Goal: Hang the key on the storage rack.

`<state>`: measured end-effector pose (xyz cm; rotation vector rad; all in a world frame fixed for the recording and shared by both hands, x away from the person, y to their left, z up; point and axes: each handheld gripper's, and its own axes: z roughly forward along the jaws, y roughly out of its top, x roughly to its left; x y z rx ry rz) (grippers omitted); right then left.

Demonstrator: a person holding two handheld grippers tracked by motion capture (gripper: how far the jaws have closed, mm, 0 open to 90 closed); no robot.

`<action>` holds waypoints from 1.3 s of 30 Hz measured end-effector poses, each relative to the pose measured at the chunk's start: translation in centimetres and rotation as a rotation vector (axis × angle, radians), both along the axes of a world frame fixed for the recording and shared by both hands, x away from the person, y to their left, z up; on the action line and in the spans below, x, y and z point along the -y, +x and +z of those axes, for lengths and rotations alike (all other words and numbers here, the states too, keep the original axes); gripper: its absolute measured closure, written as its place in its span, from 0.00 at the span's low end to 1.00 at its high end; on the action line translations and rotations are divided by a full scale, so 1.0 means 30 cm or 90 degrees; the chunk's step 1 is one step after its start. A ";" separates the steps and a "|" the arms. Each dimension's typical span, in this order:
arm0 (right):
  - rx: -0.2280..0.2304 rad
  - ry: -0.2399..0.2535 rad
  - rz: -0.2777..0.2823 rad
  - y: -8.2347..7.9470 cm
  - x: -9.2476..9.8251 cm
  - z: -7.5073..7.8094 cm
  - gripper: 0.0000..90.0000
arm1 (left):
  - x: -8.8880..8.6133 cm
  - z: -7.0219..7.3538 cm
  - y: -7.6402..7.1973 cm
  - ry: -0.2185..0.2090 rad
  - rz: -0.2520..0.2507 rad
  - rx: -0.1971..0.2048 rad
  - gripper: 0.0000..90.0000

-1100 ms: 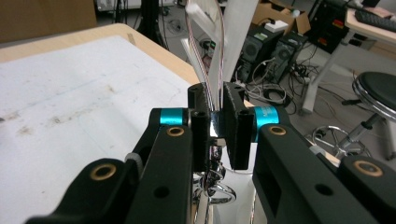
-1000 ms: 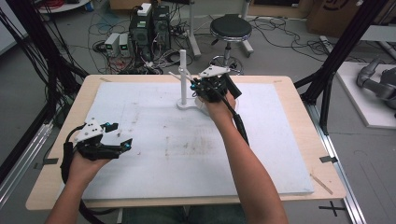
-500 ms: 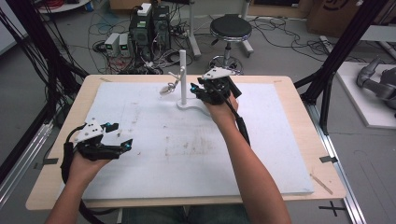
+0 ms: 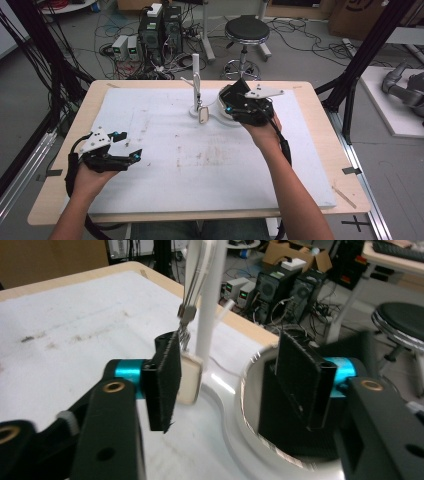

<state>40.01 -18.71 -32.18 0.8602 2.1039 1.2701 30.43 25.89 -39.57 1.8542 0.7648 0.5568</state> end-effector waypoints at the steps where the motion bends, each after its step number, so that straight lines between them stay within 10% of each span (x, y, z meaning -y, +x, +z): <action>1: 0.004 0.006 -0.001 -0.012 0.019 -0.003 0.46 | 0.001 -0.001 0.000 0.000 0.000 0.000 0.19; 18: -0.020 0.034 -0.050 -0.176 0.257 -0.145 0.30 | 0.023 -0.007 0.011 -0.002 -0.008 0.000 0.19; 39: -0.066 0.044 -0.118 -0.227 0.374 -0.291 0.24 | 0.059 -0.032 0.051 -0.018 -0.023 -0.009 0.19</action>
